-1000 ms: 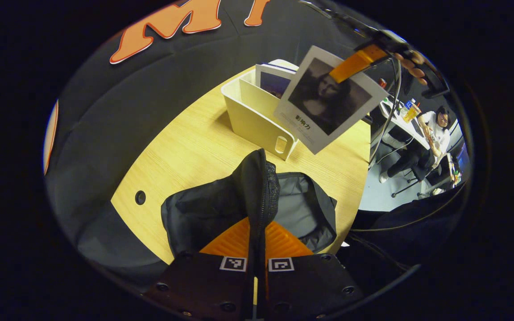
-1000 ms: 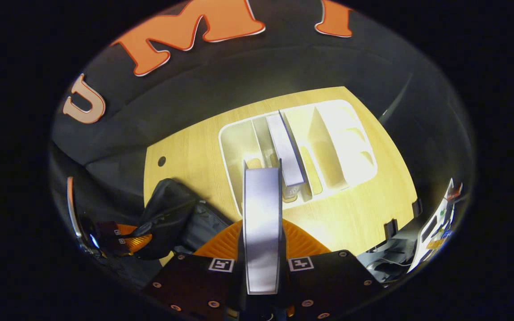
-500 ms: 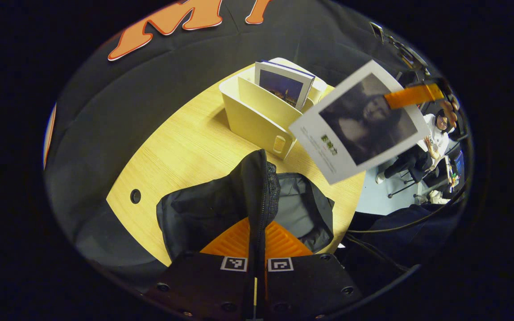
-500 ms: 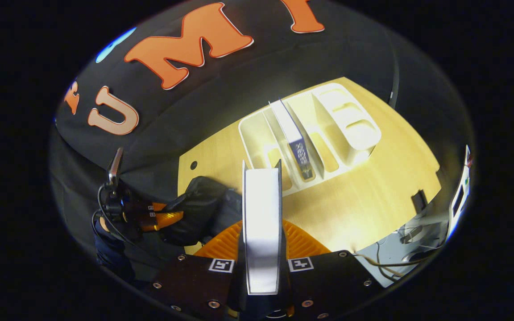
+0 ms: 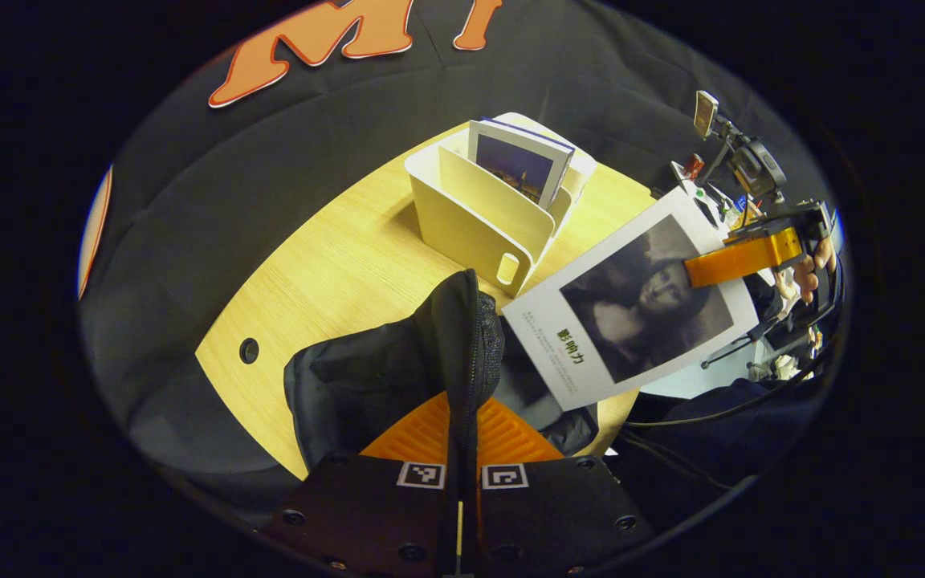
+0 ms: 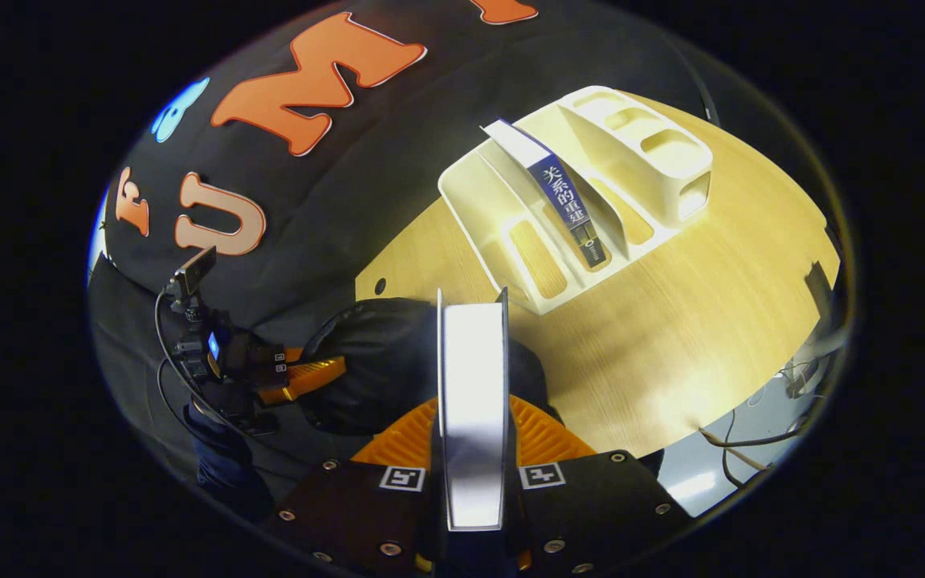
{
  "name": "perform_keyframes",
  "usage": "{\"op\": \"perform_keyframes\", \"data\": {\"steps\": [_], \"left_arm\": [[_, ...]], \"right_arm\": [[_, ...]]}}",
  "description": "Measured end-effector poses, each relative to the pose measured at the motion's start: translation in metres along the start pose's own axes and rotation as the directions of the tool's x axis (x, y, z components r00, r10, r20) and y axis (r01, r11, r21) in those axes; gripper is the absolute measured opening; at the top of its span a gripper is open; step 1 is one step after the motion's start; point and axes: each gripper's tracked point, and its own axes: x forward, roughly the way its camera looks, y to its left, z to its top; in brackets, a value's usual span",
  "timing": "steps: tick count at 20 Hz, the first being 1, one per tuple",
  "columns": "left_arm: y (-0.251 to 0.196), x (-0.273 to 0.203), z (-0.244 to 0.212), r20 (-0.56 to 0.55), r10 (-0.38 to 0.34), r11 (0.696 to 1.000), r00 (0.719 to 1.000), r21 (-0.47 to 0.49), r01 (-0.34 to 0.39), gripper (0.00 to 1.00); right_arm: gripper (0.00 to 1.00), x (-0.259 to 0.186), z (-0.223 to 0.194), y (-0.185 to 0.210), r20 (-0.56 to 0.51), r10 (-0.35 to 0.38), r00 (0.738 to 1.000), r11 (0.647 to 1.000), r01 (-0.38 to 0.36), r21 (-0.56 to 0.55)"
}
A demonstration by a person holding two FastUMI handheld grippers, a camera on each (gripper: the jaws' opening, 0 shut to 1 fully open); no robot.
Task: Open the schoolbag, grab two books from the bookshelf and put them into the schoolbag.
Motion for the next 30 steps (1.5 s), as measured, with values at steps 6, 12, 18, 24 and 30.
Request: {"op": "perform_keyframes", "data": {"steps": [6, 12, 18, 24, 30], "left_arm": [[-0.002, -0.003, 0.002, 0.03, 0.003, 0.999, 1.0, -0.05, -0.001, 0.03], [-0.012, -0.004, 0.002, 0.067, -0.012, 0.995, 0.998, -0.099, 0.018, 0.03], [-0.019, -0.006, 0.001, 0.083, -0.017, 0.994, 0.996, -0.108, 0.025, 0.02], [-0.024, -0.005, 0.003, 0.096, -0.03, 0.993, 0.995, -0.111, 0.04, 0.02], [-0.021, 0.0, 0.003, 0.094, -0.032, 0.991, 0.995, -0.127, 0.043, 0.03]], "right_arm": [[0.28, 0.042, -0.013, 0.015, 0.019, 0.097, 0.995, 0.993, -0.098, 0.06], [0.27, 0.091, -0.032, 0.036, 0.052, 0.202, 0.978, 0.966, -0.207, 0.157], [0.27, 0.139, -0.042, 0.048, 0.074, 0.241, 0.968, 0.942, -0.252, 0.223], [0.27, 0.173, -0.054, 0.057, 0.092, 0.257, 0.962, 0.935, -0.272, 0.229], [0.39, 0.191, -0.083, 0.052, -0.068, 0.185, 0.98, 0.963, -0.167, 0.211]]}}
